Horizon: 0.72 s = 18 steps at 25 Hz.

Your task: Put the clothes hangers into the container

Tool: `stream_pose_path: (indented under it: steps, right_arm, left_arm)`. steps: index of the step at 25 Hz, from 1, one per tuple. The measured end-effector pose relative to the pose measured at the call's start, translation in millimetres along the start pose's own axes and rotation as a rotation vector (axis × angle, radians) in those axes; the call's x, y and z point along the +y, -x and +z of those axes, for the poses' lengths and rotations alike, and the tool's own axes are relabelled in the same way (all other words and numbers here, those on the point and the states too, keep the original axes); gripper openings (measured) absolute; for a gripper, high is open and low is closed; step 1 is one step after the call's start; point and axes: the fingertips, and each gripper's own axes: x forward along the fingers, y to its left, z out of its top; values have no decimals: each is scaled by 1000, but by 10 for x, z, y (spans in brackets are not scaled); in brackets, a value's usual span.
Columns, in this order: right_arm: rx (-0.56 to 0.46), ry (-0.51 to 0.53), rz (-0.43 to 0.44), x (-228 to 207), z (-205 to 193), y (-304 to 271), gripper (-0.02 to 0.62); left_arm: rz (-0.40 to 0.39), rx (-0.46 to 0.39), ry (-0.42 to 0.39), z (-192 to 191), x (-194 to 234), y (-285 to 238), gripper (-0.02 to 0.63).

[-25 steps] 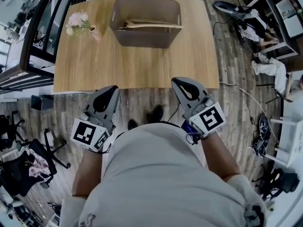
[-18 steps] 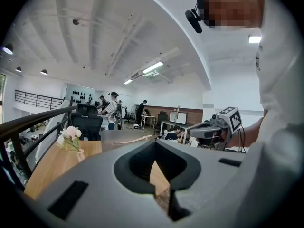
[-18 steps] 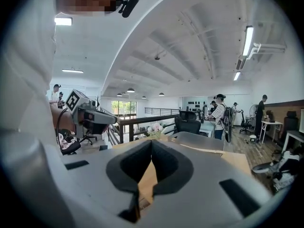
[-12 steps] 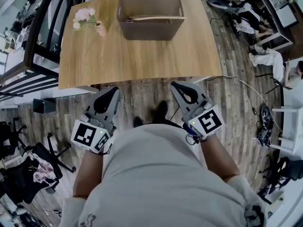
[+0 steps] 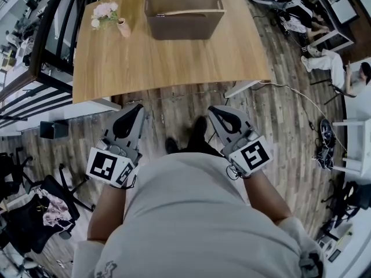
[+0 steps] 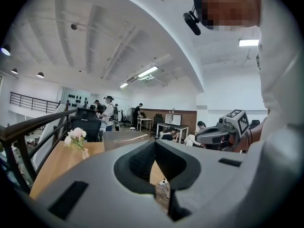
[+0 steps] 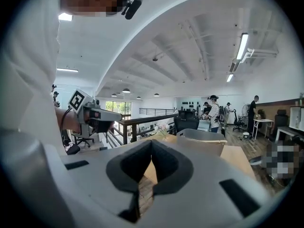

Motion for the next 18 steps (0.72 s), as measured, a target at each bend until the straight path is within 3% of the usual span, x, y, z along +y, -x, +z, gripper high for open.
stream_pose_path:
  steps: [7,18]
  right_arm:
    - [-2,-9,-12,170,-33,94,6]
    - [-10,-5,-33,28,15,134,6]
  left_arm:
    - [0,-7,18,-85,-22,126,5]
    - [-15,3,36,-104,-62,26,6]
